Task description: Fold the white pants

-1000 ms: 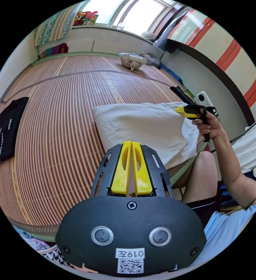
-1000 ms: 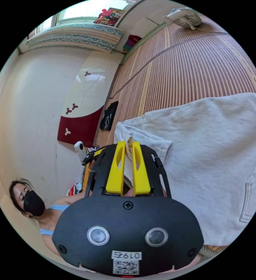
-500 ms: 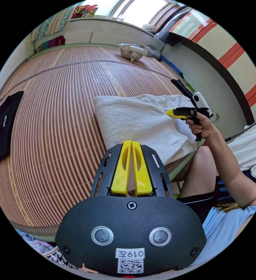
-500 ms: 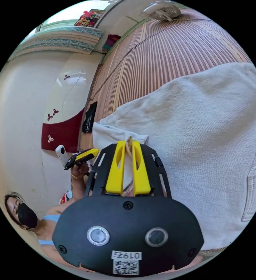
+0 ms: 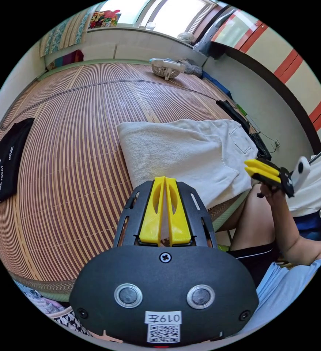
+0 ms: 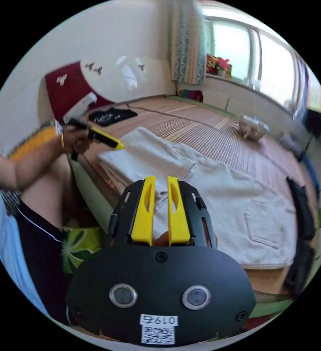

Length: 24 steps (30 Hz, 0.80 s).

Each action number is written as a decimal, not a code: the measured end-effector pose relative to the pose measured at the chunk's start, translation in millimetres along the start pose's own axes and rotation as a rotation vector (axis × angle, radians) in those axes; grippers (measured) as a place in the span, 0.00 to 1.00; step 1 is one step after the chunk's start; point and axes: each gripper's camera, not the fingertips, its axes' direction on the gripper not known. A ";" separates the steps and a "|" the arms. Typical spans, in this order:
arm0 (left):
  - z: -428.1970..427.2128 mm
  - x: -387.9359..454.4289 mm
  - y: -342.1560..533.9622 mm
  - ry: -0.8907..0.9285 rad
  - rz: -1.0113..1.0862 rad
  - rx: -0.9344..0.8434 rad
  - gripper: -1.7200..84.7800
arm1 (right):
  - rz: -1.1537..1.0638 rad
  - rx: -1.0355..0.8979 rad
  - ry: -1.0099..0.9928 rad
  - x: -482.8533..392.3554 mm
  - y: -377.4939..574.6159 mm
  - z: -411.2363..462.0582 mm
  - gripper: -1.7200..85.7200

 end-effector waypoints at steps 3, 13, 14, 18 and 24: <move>-3.4 -4.8 -1.0 0.004 -0.013 0.003 0.03 | -0.244 -0.048 0.328 -102.7 -4.8 2.8 0.09; -11.1 -12.1 0.5 -0.018 -0.010 0.011 0.03 | -0.680 -0.228 0.624 -276.8 -29.5 46.6 0.12; -11.9 -14.8 0.7 -0.010 -0.015 0.012 0.03 | -0.702 -0.252 0.625 -288.1 -31.4 49.8 0.13; -14.3 -24.0 2.2 0.021 -0.039 0.017 0.03 | -0.723 -0.245 0.657 -316.4 -41.7 50.6 0.12; -15.3 -33.2 5.0 0.042 -0.054 0.020 0.03 | -0.799 -0.304 0.701 -353.3 -59.2 58.3 0.07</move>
